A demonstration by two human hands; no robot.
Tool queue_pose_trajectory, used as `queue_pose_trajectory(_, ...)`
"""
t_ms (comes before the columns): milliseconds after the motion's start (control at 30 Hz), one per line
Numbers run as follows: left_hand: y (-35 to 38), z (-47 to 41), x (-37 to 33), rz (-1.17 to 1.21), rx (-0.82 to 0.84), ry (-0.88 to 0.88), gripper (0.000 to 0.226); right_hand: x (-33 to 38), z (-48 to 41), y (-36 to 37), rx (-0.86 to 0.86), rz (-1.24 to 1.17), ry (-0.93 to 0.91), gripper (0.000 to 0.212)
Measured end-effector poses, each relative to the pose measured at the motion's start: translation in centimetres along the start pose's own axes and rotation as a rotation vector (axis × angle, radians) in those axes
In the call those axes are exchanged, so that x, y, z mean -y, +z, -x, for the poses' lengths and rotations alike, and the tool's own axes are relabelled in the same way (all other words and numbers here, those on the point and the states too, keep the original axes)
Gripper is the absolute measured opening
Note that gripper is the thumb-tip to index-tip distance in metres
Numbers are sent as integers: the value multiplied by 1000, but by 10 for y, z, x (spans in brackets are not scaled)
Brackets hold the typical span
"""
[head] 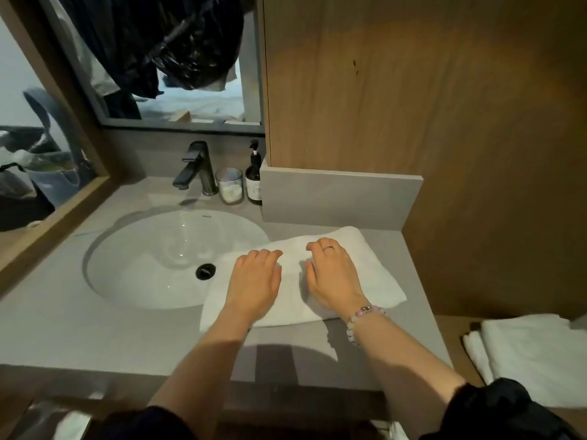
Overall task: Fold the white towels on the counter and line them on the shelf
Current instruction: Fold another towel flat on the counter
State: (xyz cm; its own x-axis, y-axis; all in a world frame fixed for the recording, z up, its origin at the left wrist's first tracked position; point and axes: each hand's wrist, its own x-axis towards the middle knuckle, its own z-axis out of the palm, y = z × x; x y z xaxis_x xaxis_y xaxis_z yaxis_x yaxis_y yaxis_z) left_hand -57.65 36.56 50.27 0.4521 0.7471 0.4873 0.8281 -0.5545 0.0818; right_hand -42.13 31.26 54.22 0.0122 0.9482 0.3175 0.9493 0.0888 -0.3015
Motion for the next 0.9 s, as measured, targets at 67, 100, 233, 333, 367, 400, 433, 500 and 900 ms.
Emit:
queue_pose_trajectory(67, 6, 4, 4, 21, 27, -6, 37, 2, -1, 7, 8, 15, 6, 27)
queue_pose_trajectory(100, 9, 5, 6, 19, 37, -4, 37, 3, -1, 10, 11, 22, 4, 27)
queue_pose_trajectory(233, 15, 0, 13, 2, 91, -6, 38, -1, -11, 20, 3, 22, 28, 26)
queue_pose_trajectory(333, 20, -7, 19, 1, 115, 25, 38, -6, -20, 28, -2, -2, 70, 26)
queue_pose_trajectory(367, 22, -10, 21, 1, 123, 26, 38, -7, -23, 32, -1, 0, 62, 26)
queue_pose_trajectory(400, 24, -12, 22, -5, 128, 17, 38, -8, -25, 35, 2, 2, 48, 27)
queue_pose_trajectory(433, 26, -16, 24, -13, 129, 6, 38, -9, -28, 38, 16, 2, 35, 27)
queue_pose_trajectory(500, 29, -25, 26, -22, 116, -5, 37, -17, -37, 42, 38, -10, 30, 27)
queue_pose_trajectory(900, 59, -66, 12, 19, 242, -63, 40, -93, -75, 52, -93, 76, 260, 11)
